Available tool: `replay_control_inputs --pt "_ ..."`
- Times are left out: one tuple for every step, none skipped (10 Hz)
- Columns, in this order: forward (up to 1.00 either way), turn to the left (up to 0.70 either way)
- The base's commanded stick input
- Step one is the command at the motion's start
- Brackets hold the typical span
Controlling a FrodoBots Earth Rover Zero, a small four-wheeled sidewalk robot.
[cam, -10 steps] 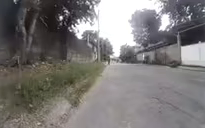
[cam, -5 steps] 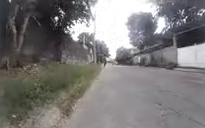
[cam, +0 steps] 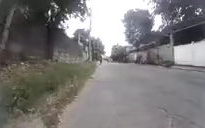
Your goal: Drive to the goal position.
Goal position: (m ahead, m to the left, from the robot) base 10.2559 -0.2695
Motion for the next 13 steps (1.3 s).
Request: replay_control_inputs --pt "0.70 0.00" --pt "0.70 0.00" --pt "0.70 0.00" --pt "0.70 0.00" --pt "0.70 0.00" --pt "0.70 0.00" --pt "0.70 0.00" --pt "0.70 0.00" --pt "0.70 0.00" --pt "0.70 -0.30" --pt "0.70 -0.09" --pt "0.70 -0.03" --pt "0.70 0.00"
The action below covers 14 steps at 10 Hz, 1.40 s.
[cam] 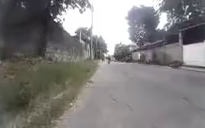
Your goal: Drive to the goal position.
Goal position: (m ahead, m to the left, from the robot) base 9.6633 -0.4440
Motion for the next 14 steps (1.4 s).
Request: replay_control_inputs --pt "0.70 0.00" --pt "0.70 0.00" --pt "0.70 -0.01" --pt "0.70 -0.08" --pt "0.70 -0.26" --pt "0.70 -0.34" --pt "0.70 -0.34" --pt "0.70 -0.34" --pt "0.70 -0.34" --pt "0.70 -0.16" --pt "0.70 0.00" --pt "0.70 0.00" --pt "0.70 0.00" --pt "0.70 0.00"
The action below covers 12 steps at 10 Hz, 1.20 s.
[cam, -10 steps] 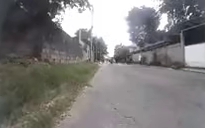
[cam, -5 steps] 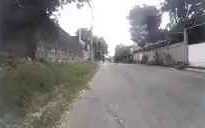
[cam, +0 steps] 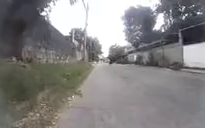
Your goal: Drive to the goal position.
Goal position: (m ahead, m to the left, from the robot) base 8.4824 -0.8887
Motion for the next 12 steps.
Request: replay_control_inputs --pt "0.70 0.00" --pt "0.70 0.00" --pt "0.70 0.00" --pt "0.70 0.00" --pt "0.70 0.00" --pt "0.70 0.00" --pt "0.70 0.00" --pt "0.70 0.00" --pt "0.70 0.00" --pt "0.70 0.00" --pt "0.70 0.00" --pt "0.70 0.00"
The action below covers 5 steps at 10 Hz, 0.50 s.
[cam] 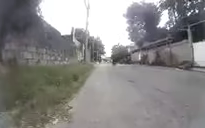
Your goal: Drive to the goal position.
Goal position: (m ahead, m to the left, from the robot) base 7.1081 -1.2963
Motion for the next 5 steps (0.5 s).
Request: replay_control_inputs --pt "0.70 0.00" --pt "0.70 0.00" --pt "0.70 0.00" --pt "0.70 0.00" --pt "0.70 0.00"
